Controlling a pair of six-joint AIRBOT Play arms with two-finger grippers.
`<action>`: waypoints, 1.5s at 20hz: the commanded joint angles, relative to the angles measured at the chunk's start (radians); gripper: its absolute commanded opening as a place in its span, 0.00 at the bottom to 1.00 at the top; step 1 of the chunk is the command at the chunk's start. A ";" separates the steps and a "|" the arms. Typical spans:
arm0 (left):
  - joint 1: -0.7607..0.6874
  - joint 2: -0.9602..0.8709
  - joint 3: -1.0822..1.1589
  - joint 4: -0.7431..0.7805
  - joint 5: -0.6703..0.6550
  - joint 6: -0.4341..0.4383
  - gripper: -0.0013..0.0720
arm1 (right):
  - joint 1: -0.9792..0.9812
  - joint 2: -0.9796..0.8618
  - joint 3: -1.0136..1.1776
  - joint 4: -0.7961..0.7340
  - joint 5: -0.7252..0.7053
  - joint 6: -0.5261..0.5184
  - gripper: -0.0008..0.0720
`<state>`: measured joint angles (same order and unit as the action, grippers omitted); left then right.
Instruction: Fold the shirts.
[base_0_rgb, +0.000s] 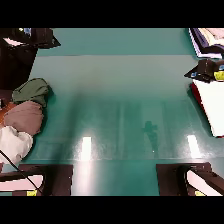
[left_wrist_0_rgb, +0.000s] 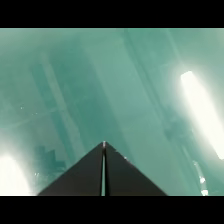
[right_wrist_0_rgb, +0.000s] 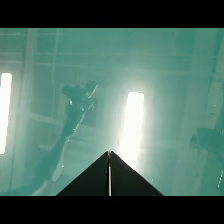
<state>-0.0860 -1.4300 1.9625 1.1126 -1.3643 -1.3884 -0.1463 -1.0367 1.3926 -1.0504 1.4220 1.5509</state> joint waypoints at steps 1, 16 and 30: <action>0.000 -0.002 0.000 0.021 0.015 0.011 0.06 | 0.001 0.000 0.000 0.000 -0.004 0.000 0.04; 0.213 -0.002 -0.722 0.705 0.389 -0.220 0.81 | 0.001 0.000 0.000 0.000 -0.006 0.000 0.04; 0.217 0.077 -0.521 0.305 0.355 -0.018 0.05 | -0.001 0.000 0.075 0.001 -0.069 0.000 0.04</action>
<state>0.1307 -1.4193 1.3327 1.6478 -0.9638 -1.5387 -0.1463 -1.0367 1.4197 -1.0477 1.3952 1.5513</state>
